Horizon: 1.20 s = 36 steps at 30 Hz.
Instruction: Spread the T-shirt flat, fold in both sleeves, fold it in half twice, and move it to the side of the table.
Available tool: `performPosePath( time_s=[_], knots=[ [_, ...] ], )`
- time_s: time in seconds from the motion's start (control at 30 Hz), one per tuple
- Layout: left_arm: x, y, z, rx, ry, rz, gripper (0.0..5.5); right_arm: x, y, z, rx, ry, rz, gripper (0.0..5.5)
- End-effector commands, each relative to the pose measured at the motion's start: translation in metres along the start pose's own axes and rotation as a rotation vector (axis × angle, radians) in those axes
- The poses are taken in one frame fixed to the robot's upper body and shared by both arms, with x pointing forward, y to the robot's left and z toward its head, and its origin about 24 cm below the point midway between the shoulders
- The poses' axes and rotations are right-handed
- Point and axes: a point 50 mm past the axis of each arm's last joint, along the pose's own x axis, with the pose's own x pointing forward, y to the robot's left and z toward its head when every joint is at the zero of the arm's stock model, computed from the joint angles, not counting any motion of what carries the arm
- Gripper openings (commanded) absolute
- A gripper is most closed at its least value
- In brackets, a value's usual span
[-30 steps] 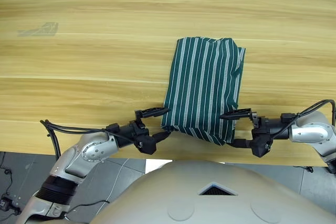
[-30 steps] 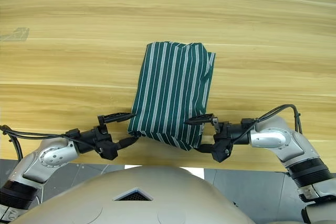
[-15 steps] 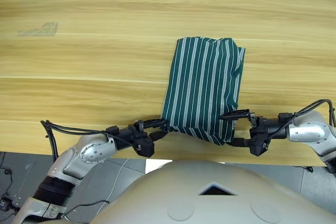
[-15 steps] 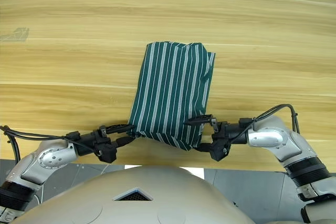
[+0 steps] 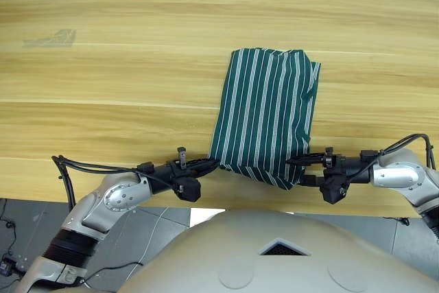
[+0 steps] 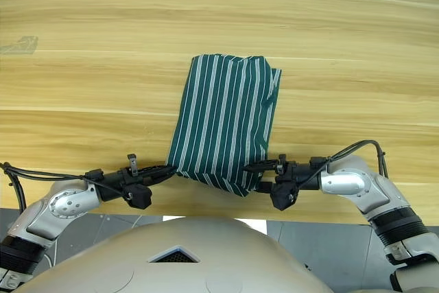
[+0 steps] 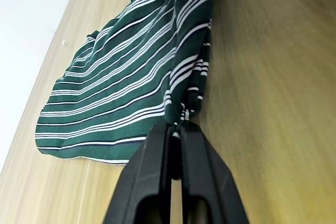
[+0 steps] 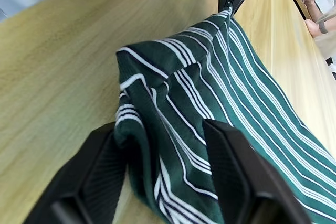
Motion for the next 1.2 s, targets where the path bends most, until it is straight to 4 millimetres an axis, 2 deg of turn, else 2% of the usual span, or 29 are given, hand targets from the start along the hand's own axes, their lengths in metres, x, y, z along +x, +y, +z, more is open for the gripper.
performPosePath(
  time_s=[0.03,0.37,0.47,0.57,0.7,0.97,1.07,1.2],
  knots=[
    [-0.001,-0.008,-0.009,-0.056,0.055,-0.038,0.06,0.001,0.007,-0.006,0.021,0.041,0.062,1.75],
    [-0.004,-0.007,-0.011,-0.063,0.073,-0.057,0.06,0.003,0.008,-0.006,0.071,0.027,0.083,0.00],
    [-0.012,-0.005,-0.010,-0.105,0.089,-0.096,0.06,0.001,0.006,-0.001,0.184,-0.015,0.076,0.00],
    [-0.027,-0.007,-0.008,-0.191,0.122,-0.166,0.06,-0.002,-0.010,0.003,0.302,-0.077,0.032,0.00],
    [-0.037,-0.002,0.008,-0.284,0.085,-0.217,0.06,-0.008,-0.023,0.002,0.370,-0.099,-0.010,0.00],
    [-0.042,-0.006,0.036,-0.335,0.025,-0.299,0.06,-0.011,-0.020,0.010,0.511,-0.160,-0.015,0.00],
    [-0.042,0.009,0.043,-0.353,-0.022,-0.259,0.06,-0.016,-0.019,0.013,0.569,-0.172,-0.017,0.00],
    [-0.047,0.039,0.036,-0.367,-0.030,-0.190,0.06,-0.029,-0.029,0.016,0.648,-0.210,-0.065,0.00]
  ],
)
